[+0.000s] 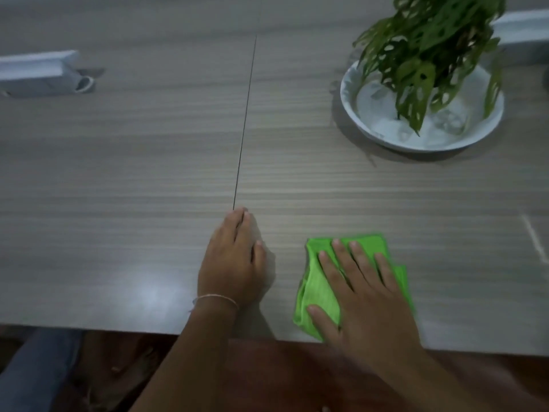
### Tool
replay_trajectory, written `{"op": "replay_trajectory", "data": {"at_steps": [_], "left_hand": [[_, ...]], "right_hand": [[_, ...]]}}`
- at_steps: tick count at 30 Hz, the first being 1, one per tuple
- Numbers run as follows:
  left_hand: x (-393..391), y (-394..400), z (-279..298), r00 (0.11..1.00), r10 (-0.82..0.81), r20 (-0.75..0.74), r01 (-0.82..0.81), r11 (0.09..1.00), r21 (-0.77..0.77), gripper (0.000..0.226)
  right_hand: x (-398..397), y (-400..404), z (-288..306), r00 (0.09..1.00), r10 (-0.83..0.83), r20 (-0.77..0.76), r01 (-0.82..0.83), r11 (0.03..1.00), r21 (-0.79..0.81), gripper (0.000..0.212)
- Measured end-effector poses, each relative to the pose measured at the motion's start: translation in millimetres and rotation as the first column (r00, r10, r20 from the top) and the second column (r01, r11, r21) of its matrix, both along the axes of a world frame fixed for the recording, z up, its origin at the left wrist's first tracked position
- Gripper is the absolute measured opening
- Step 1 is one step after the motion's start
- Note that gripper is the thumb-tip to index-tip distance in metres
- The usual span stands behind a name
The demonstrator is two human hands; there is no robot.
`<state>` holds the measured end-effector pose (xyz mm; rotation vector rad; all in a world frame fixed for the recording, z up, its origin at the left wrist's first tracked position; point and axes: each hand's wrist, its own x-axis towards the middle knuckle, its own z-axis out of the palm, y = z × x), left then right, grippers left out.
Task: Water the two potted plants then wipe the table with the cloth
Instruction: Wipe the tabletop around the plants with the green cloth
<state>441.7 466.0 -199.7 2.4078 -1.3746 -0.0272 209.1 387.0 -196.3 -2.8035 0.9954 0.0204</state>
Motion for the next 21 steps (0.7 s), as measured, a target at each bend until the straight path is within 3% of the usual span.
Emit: {"op": "replay_trajectory", "data": {"at_steps": [5,16,21], "left_hand": [[-3.3,-0.8,9.5,0.998,0.062,-0.032,-0.061,0.997,0.045,0.064],[10.7,3.0,-5.4,0.998,0.039,-0.047,-0.039,0.999,-0.009,0.065],[8.4,2.2,-6.9,0.999,0.035,-0.021,-0.034,0.999,0.009,0.064]], "right_hand": [[33.5,-29.0,2.2,1.000,0.017,0.013,-0.016,1.000,-0.026,0.090],[272.2,-228.5,2.5,0.998,-0.061,-0.021,0.062,0.998,0.019,0.094],[294.8,-242.9,3.5,0.997,-0.075,-0.019,0.075,0.997,0.011,0.093]]}}
